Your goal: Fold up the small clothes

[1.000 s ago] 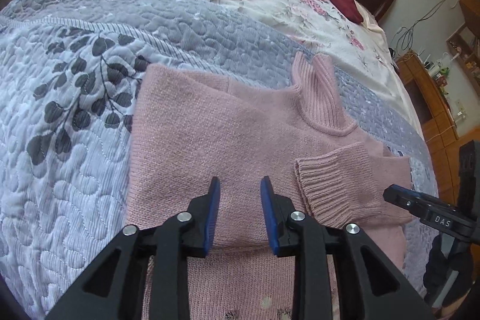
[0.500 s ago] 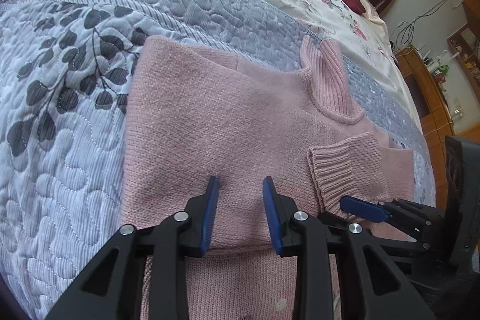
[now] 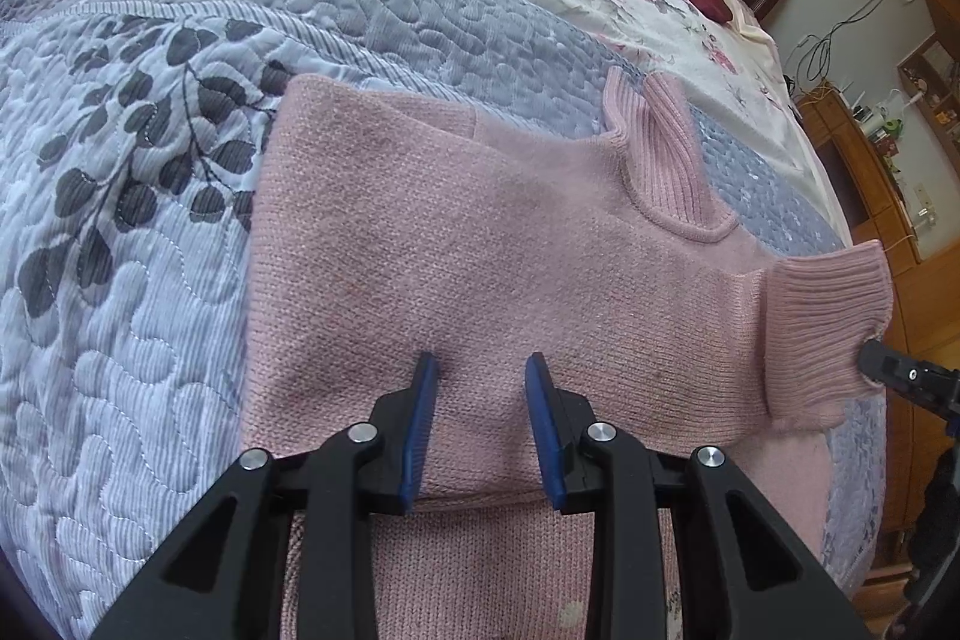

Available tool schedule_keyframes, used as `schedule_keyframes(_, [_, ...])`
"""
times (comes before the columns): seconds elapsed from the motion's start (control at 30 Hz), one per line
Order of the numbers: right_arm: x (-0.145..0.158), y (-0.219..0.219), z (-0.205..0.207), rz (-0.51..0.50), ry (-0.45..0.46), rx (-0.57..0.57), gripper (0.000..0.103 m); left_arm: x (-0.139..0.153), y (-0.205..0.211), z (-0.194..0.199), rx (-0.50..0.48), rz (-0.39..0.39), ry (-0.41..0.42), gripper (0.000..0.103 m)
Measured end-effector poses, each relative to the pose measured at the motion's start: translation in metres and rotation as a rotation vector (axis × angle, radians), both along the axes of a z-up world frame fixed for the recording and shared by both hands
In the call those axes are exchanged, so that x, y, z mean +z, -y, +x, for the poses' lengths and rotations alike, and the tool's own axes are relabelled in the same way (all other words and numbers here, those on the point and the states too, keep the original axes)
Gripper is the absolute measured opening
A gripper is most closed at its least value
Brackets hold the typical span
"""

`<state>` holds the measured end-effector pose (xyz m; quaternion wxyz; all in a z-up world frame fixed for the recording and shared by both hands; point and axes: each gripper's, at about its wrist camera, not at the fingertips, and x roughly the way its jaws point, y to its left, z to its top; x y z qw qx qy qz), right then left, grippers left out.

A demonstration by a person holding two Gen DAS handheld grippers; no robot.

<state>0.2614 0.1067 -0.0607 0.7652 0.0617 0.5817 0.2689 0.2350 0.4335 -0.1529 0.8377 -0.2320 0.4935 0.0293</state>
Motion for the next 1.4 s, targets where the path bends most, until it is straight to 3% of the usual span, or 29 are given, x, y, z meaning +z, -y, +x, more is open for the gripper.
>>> schedule_keyframes(0.2, [-0.01, 0.066, 0.018, -0.053, -0.016, -0.106, 0.016, 0.0, 0.001, 0.001, -0.005, 0.012, -0.002, 0.031])
schedule_keyframes(0.53, [-0.071, 0.127, 0.033, -0.147, -0.135, -0.171, 0.012, 0.001, 0.004, 0.007, -0.034, 0.05, -0.021, 0.031])
schedule_keyframes(0.67, [-0.042, 0.126, 0.025, -0.164, -0.026, -0.157, 0.015, 0.02, 0.008, 0.009, -0.006, 0.06, -0.017, 0.032])
schedule_keyframes(0.73, [-0.026, 0.116, 0.024, -0.106, 0.006, -0.114, 0.015, 0.035, 0.018, 0.008, -0.01, 0.045, 0.046, 0.042])
schedule_keyframes(0.8, [-0.019, 0.101, 0.025, -0.084, 0.017, -0.072, 0.015, 0.041, 0.034, 0.015, -0.043, 0.06, 0.06, 0.045])
schedule_keyframes(0.93, [-0.034, 0.083, 0.03, -0.109, -0.008, -0.044, 0.018, 0.03, 0.063, 0.026, -0.123, 0.115, 0.021, 0.045])
schedule_keyframes(1.1, [-0.07, 0.091, 0.032, -0.178, -0.054, -0.055, 0.015, 0.006, 0.063, 0.025, -0.132, 0.133, -0.001, 0.045])
schedule_keyframes(1.4, [-0.087, 0.102, 0.029, -0.108, -0.053, -0.052, 0.015, 0.0, 0.069, 0.021, -0.198, 0.197, 0.025, 0.046])
